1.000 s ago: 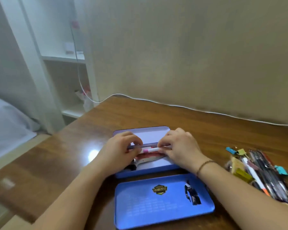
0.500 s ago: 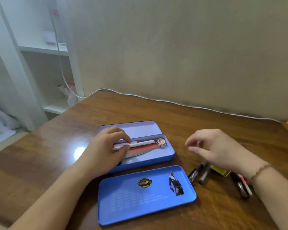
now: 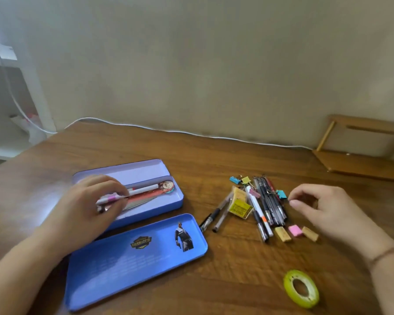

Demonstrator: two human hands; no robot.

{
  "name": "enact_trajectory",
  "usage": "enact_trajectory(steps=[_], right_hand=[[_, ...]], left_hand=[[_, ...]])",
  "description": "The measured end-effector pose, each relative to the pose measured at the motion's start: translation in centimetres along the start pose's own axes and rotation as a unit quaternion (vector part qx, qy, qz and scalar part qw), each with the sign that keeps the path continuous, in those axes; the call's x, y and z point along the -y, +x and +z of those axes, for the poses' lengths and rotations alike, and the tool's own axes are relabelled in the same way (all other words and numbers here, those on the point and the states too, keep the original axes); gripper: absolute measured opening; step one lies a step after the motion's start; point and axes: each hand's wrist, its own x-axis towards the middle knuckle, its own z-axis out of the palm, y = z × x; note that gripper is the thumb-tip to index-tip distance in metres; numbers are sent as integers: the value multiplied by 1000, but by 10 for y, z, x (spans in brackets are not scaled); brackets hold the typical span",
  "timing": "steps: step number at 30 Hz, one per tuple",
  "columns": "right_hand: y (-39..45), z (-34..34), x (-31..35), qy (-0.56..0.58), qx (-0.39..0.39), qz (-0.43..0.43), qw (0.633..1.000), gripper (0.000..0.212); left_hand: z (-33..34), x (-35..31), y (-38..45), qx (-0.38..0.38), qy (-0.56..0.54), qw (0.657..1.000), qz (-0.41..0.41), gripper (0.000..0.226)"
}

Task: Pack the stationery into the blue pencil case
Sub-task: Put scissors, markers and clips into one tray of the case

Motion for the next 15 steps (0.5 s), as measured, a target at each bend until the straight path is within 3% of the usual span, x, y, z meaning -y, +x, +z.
enact_trajectory(steps=[6, 10, 15], right_hand=[[-4, 9, 11, 37, 71, 51, 996, 16], [-4, 28, 32, -86, 126, 56, 987, 30], [-5, 36, 47, -163, 115, 70, 977, 25]], left_hand=[[17, -56, 20, 116, 95, 983, 108, 26], [39, -95, 34, 165, 79, 969, 166, 19], [76, -142, 53, 164, 49, 962, 211, 26]])
